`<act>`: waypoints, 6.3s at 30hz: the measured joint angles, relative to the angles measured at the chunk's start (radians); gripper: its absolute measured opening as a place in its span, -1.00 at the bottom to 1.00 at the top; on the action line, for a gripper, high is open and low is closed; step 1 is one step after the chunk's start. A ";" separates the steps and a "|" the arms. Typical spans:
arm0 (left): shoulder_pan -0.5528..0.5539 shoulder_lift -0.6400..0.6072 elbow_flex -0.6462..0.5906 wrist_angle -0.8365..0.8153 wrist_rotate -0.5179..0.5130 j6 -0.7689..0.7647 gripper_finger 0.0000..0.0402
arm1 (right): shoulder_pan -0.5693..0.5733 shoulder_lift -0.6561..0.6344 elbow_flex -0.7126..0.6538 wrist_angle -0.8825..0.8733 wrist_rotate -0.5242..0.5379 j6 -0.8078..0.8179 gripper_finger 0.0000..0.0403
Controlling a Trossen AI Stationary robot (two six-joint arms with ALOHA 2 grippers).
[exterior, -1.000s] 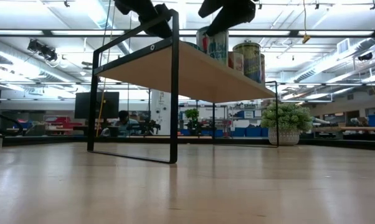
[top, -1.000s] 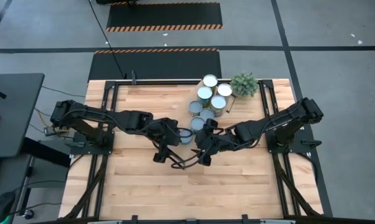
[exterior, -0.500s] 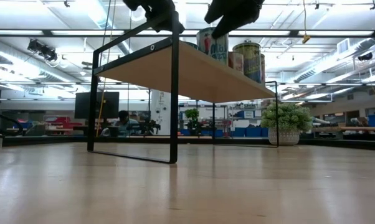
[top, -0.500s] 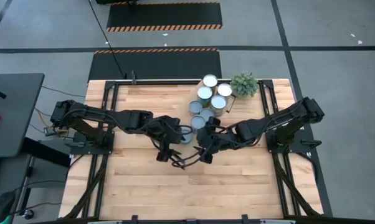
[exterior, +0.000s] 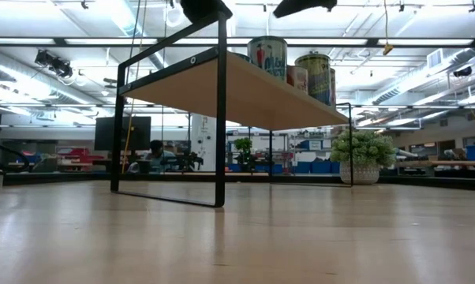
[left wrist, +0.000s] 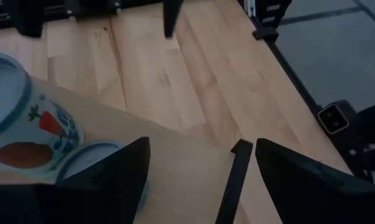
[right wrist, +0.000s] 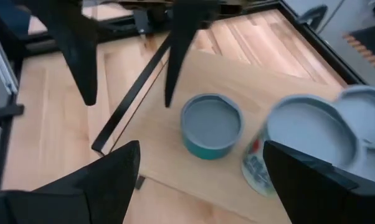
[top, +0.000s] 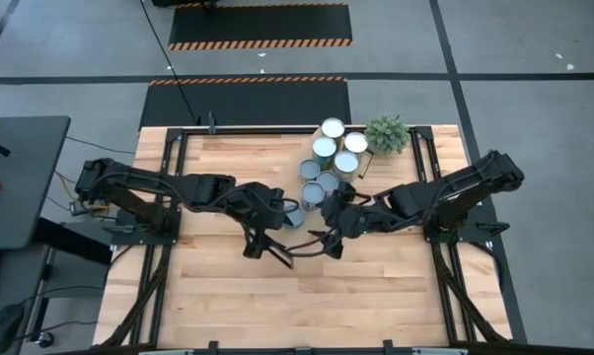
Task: Pick and place cans onto a shelf
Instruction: Return to Home Position
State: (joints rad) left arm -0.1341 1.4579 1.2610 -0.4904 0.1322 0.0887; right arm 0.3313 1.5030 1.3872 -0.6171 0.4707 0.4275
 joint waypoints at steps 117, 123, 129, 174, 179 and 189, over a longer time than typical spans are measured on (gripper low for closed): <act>0.373 -1.451 -1.252 0.687 -0.355 -0.878 -0.36 | -0.054 -1.499 -1.381 0.952 0.371 0.238 0.71; 0.243 -1.452 -1.252 0.593 -0.432 -0.865 -0.51 | -0.109 -1.497 -1.381 0.907 0.315 0.267 0.52; 0.215 -1.432 -1.250 0.539 -0.369 -0.697 -0.58 | -0.112 -1.497 -1.381 0.772 0.370 0.108 0.38; 0.215 -1.406 -1.251 0.542 -0.330 -0.163 -0.55 | -0.112 -1.489 -1.381 0.701 0.365 -0.322 0.38; 0.215 -1.406 -1.251 0.542 -0.330 -0.163 -0.55 | -0.112 -1.489 -1.381 0.701 0.365 -0.322 0.38; 0.215 -1.406 -1.251 0.542 -0.330 -0.163 -0.55 | -0.112 -1.489 -1.381 0.701 0.365 -0.323 0.38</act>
State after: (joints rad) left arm 0.0810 0.0521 0.0101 0.0516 -0.1974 -0.0746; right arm 0.2192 0.0139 0.0063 0.0841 0.8352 0.1047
